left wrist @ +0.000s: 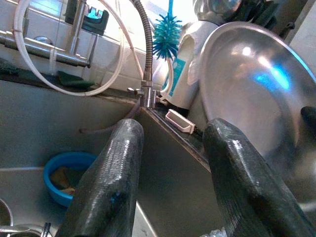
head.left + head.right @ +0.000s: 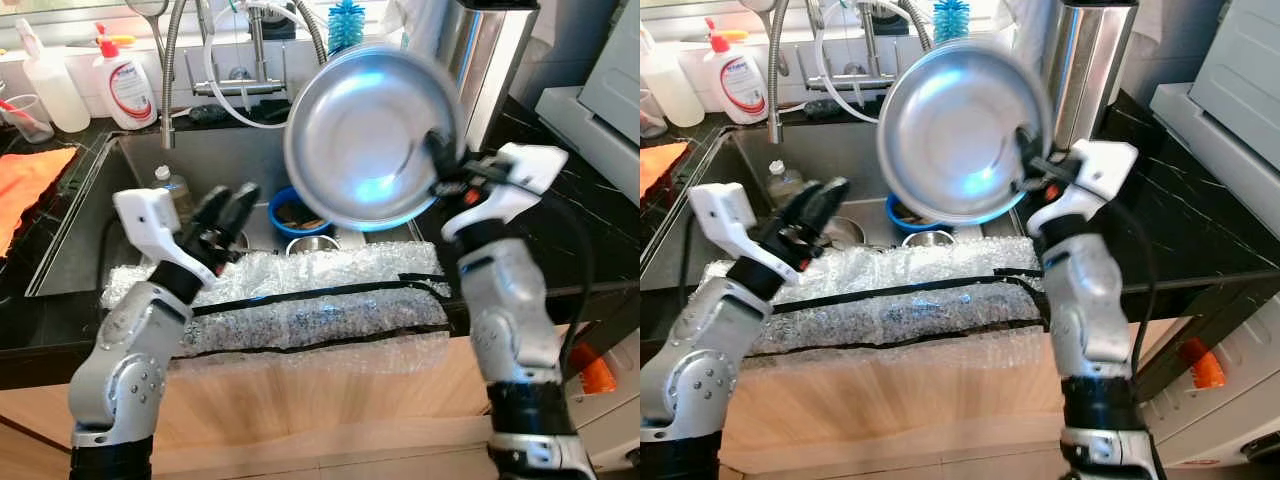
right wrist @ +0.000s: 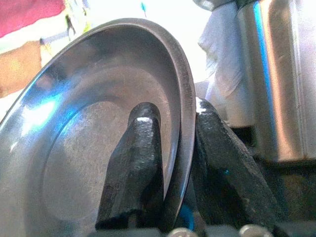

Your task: Kitchen organization

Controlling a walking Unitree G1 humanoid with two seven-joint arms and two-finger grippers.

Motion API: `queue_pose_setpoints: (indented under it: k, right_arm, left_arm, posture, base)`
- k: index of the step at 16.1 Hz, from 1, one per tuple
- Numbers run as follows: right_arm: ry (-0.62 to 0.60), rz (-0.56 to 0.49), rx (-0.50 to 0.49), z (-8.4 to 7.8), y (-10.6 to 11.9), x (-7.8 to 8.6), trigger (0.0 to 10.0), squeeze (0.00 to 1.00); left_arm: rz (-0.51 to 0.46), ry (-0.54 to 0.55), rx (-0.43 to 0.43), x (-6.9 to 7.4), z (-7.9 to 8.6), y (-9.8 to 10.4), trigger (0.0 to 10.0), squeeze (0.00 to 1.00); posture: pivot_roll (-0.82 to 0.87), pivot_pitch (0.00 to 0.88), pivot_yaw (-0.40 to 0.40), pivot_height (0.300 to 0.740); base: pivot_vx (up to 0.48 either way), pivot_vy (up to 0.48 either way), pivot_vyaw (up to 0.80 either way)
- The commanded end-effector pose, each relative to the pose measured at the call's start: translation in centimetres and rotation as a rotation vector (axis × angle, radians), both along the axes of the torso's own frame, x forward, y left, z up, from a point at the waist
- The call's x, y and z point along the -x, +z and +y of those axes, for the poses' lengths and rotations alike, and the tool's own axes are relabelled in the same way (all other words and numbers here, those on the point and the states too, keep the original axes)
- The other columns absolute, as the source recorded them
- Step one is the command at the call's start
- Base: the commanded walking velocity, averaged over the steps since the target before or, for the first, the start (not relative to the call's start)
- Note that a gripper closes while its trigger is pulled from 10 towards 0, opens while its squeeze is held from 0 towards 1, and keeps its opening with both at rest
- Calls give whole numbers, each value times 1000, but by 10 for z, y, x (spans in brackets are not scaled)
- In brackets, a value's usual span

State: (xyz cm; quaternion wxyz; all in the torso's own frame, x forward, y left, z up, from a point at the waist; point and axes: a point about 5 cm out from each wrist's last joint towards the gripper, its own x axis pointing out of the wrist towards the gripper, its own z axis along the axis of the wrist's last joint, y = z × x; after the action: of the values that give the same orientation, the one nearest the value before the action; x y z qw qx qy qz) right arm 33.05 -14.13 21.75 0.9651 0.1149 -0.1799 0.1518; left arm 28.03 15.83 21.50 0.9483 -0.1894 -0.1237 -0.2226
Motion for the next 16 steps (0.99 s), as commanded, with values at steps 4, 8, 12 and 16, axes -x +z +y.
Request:
queue_pose_setpoints:
  k: [4,8,12,16]
  right_arm:
    - [97,-10,63,26,-1,6,10000,0]
    - [158,-9,114,40,-6,11,10000,0]
    - [23,-55,102,24,5,7,10000,0]
    - [-49,-113,100,18,15,11,10000,0]
  left_arm:
    - [-15,81,-46,-9,5,8,10000,0]
    - [-18,81,-82,-10,5,9,10000,0]
    - [-49,3,-85,-8,-1,14,10000,0]
    - [-58,-132,-164,-8,-14,16,10000,0]
  posture:
    - [-36,29,33,740]
    - [-32,34,26,740]
    - [-35,30,31,740]
    - [-44,21,49,740]
  base:
    - [0,0,0]
    - [0,0,0]
    - [0,0,0]
    - [0,0,0]
